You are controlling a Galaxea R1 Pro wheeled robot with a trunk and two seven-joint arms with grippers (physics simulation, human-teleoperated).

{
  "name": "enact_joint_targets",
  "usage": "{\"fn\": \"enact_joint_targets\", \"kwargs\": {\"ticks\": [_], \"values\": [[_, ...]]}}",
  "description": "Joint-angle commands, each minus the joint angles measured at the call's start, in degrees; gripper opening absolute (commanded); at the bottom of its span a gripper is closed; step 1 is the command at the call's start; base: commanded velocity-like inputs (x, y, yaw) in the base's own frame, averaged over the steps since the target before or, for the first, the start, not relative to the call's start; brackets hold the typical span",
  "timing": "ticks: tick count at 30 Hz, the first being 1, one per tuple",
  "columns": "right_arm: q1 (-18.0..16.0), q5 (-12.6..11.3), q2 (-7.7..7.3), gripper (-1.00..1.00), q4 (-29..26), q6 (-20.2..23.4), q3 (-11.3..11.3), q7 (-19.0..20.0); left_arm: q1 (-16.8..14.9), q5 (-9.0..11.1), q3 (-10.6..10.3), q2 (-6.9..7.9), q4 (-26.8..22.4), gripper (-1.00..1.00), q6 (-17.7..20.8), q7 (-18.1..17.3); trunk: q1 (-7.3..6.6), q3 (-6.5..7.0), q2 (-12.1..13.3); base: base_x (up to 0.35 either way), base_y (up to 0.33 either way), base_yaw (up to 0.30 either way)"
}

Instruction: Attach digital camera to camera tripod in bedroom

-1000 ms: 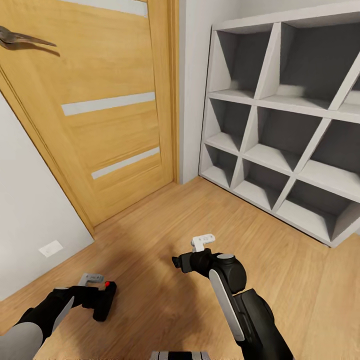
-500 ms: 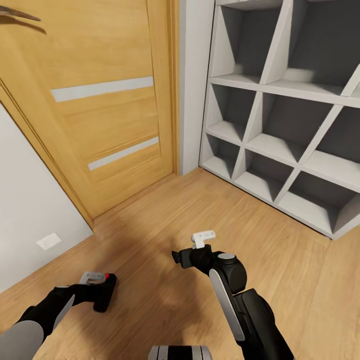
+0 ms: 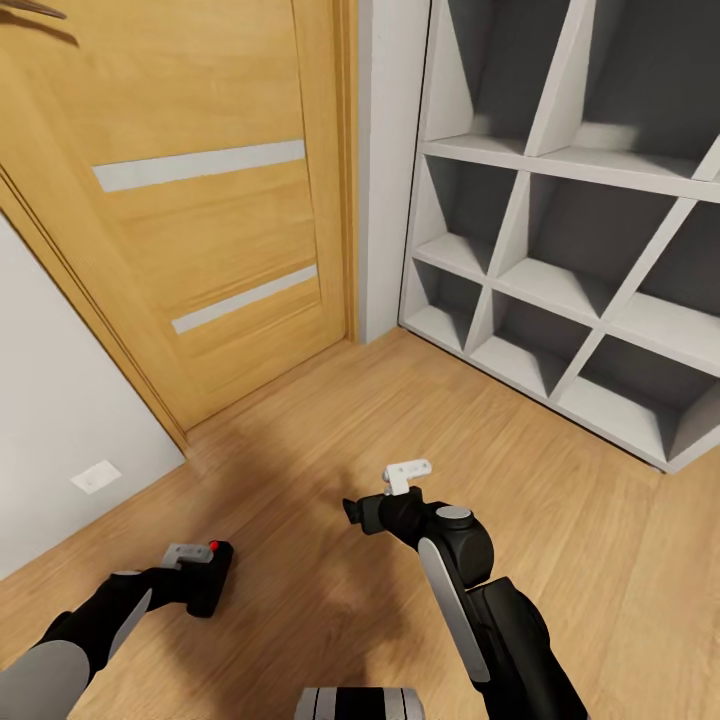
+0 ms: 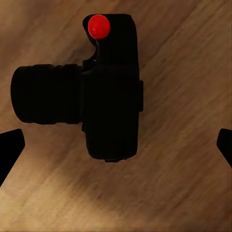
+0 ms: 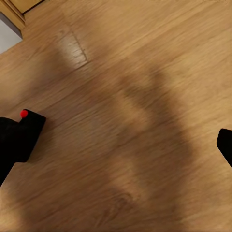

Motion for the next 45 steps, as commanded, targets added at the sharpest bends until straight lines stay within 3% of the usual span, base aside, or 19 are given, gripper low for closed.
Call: {"fn": "enact_joint_targets", "kwargs": {"ticks": [1,15,25,45], "values": [[-0.04,-0.51,0.01,1.00,-0.05,0.18,0.06,-0.46,0.04,-0.05,-0.31,0.02,-0.25,1.00,0.25,-0.06,-0.01,-0.04,-0.02,0.000,0.000,0.000],[-0.04,-0.48,0.01,1.00,-0.05,-0.04,0.51,-0.46,-0.18,-0.52,-0.19,-0.12,-0.97,1.00,0.12,0.40,-0.01,-0.04,-0.02,0.000,0.000,0.000],[-0.08,-0.44,0.01,1.00,-0.06,-0.13,1.68,-0.54,-1.76,-3.93,-0.06,-0.16,-1.17,1.00,-0.05,0.72,0.25,-2.26,-0.15,0.000,0.000,0.000],[-0.12,-0.43,0.01,1.00,-0.06,-0.22,2.14,-1.97,-2.48,-5.11,0.05,-0.13,-1.19,1.00,-0.19,0.79,0.76,-6.69,-0.42,0.000,0.000,0.000]]}}
